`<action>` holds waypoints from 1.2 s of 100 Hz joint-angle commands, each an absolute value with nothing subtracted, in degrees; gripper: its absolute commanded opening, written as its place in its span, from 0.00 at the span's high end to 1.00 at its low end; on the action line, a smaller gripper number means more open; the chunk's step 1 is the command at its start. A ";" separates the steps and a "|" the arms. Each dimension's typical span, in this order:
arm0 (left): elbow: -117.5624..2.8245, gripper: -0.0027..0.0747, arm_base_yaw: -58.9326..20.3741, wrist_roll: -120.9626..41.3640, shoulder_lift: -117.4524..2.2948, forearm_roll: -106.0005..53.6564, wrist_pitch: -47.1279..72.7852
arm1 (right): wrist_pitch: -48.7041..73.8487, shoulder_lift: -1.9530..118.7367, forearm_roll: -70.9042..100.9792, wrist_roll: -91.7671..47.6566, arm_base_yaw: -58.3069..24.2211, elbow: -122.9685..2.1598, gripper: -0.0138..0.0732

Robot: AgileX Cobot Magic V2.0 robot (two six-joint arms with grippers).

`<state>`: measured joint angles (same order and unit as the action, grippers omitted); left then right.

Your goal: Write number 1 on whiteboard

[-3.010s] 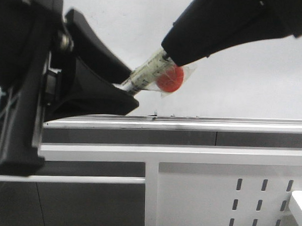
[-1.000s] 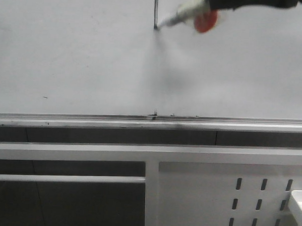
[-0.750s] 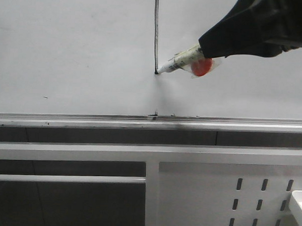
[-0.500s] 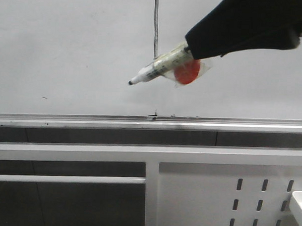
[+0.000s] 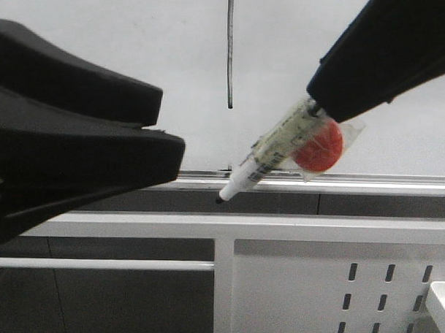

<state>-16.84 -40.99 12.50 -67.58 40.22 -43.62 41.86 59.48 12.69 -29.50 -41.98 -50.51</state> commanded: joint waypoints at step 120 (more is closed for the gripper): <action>-24.72 0.99 -41.05 12.26 -74.59 40.98 -53.08 | 41.32 62.21 13.25 -29.86 -44.17 -59.59 0.92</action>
<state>-23.10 -40.99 12.24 -75.59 42.81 -46.75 44.09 63.01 12.45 -29.50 -44.18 -57.43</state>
